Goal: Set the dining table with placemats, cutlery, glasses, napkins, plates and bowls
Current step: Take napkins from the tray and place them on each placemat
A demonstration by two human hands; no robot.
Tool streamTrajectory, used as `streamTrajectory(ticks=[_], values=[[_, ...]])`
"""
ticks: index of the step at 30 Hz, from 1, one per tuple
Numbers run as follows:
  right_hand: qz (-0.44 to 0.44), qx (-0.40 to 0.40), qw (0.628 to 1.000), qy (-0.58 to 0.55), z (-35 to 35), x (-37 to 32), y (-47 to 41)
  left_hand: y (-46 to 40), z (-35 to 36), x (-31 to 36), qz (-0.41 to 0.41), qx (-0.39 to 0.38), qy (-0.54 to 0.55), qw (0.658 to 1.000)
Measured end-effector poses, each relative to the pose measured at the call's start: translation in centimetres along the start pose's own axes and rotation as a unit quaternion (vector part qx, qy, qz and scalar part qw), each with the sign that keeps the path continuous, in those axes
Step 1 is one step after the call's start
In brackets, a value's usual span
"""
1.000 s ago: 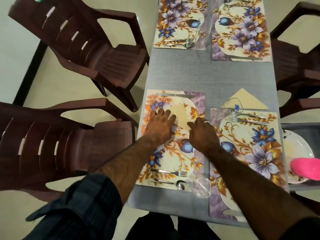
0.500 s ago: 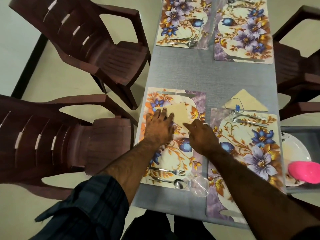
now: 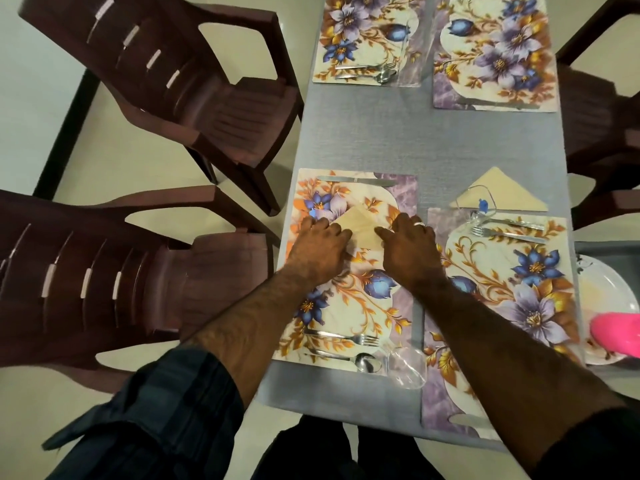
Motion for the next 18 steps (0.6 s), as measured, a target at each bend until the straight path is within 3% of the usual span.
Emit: streamTrajectory(ticks=[4,8,14,18], values=[[-0.023,-0.006,1.0,0.001,0.1,-0.6,-0.7,-0.4,-0.5,-0.7,-0.05,0.014,-0.005,0.999],[-0.025,-0.032,0.999,-0.002,2.1,-1.8,-0.3,-0.9,1.1,-2.0,-0.063,-0.028,-0.004,0.998],[-0.011,-0.02,1.0,0.007,3.1,-0.3,3.6,1.5,3.1,-5.1,-0.075,-0.028,0.014,0.997],[-0.005,-0.021,1.0,0.019,3.0,0.5,4.8,2.7,2.4,-5.7,-0.097,0.027,0.022,0.995]])
Point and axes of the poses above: each hand's wrist, its own y-axis away from the middle knuckle, its own z-axis out of the palm, x = y × z, the point moved 5 cm from there along -y, towards the middle knuckle, and after that the axes turned 14 degrees about y, right-handed, at the moved point
